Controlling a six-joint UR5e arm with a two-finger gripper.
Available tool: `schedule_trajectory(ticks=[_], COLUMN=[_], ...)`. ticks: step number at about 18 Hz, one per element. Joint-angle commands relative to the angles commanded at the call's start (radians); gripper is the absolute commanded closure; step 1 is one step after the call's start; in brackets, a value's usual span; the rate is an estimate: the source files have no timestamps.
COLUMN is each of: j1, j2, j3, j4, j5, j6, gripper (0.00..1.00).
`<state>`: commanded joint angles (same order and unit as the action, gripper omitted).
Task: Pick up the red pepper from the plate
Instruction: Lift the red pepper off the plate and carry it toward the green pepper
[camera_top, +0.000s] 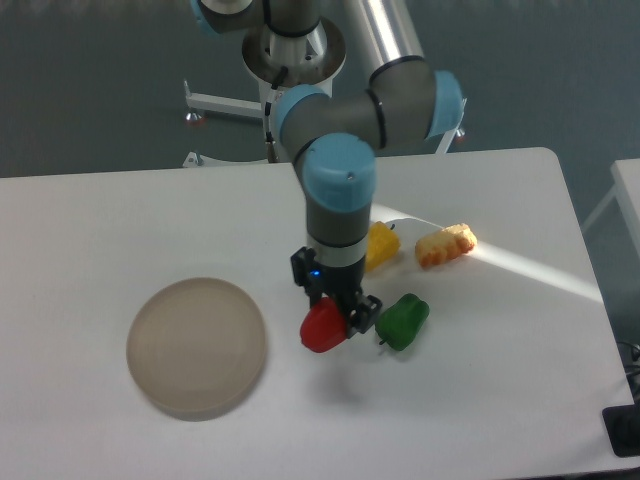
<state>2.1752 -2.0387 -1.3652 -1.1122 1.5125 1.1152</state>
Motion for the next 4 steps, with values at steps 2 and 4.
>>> schedule_trajectory(ticks=[2,4], j1=[0.002,0.003], j2=[0.003,0.005], j3=[-0.008,-0.011], j4=[0.0,0.0], j5=[0.0,0.0], j6=[0.002,0.0], gripper=[0.56,0.56])
